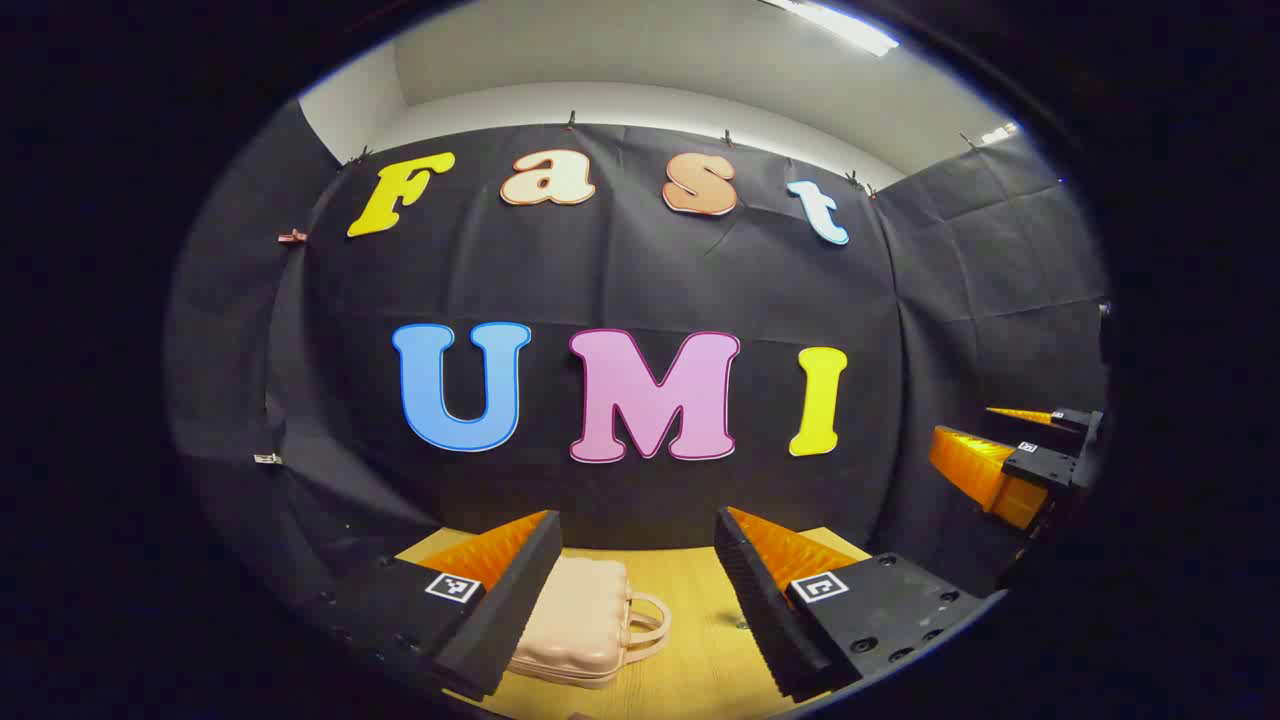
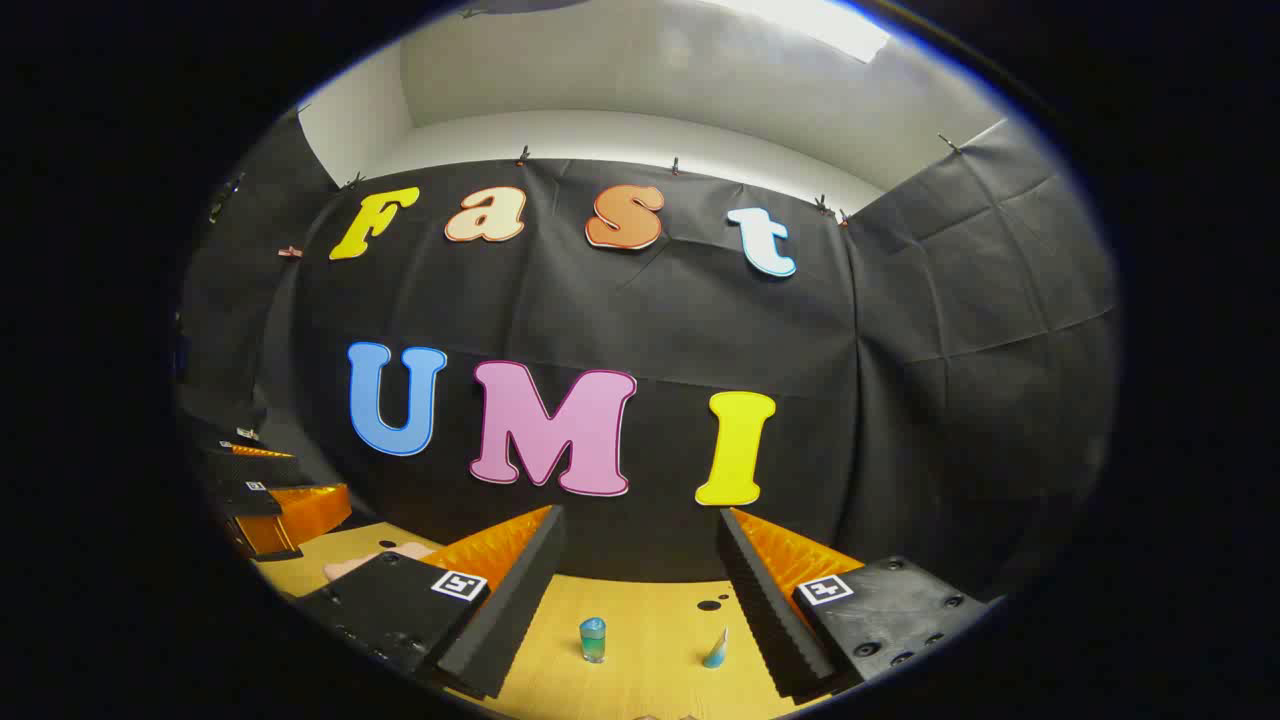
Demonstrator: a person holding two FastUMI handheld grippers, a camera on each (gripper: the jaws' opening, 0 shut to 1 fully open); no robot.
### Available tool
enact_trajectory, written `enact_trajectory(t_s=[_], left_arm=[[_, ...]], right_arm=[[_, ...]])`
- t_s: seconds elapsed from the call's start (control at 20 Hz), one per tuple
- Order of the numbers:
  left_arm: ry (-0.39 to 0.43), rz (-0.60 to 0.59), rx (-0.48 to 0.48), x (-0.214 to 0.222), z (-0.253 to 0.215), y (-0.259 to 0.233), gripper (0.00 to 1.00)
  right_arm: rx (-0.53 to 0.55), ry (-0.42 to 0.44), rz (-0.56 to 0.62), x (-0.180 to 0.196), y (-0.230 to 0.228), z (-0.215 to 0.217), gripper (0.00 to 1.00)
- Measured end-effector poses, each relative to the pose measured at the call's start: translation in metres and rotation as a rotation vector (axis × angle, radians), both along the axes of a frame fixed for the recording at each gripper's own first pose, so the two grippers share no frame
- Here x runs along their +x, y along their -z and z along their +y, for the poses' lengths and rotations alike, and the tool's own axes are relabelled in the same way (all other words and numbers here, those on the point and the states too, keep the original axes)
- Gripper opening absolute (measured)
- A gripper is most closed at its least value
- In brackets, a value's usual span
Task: First open the suitcase, pack the skin care products into it, and then close the suitcase.
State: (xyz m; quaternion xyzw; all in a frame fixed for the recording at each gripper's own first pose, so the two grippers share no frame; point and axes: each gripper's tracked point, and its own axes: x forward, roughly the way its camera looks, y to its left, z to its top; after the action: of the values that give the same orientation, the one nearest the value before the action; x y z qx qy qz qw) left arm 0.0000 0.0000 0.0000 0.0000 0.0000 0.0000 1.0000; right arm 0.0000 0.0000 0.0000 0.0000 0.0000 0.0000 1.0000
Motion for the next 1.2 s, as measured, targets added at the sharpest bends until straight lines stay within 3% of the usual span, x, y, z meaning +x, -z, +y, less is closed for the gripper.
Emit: enact_trajectory(t_s=[0.5, 0.8, 1.2], left_arm=[[-0.045, 0.032, 0.031, 0.012, 0.006, 0.009, 0.96], [-0.014, 0.068, 0.042, 0.025, -0.007, 0.021, 0.96], [0.088, 0.274, 0.121, 0.091, -0.047, 0.120, 0.97]], right_arm=[[0.018, -0.047, 0.000, 0.021, 0.009, 0.007, 0.96], [0.010, -0.053, 0.002, 0.031, 0.015, 0.005, 0.96], [-0.006, -0.054, 0.024, 0.051, 0.039, -0.016, 0.96]])
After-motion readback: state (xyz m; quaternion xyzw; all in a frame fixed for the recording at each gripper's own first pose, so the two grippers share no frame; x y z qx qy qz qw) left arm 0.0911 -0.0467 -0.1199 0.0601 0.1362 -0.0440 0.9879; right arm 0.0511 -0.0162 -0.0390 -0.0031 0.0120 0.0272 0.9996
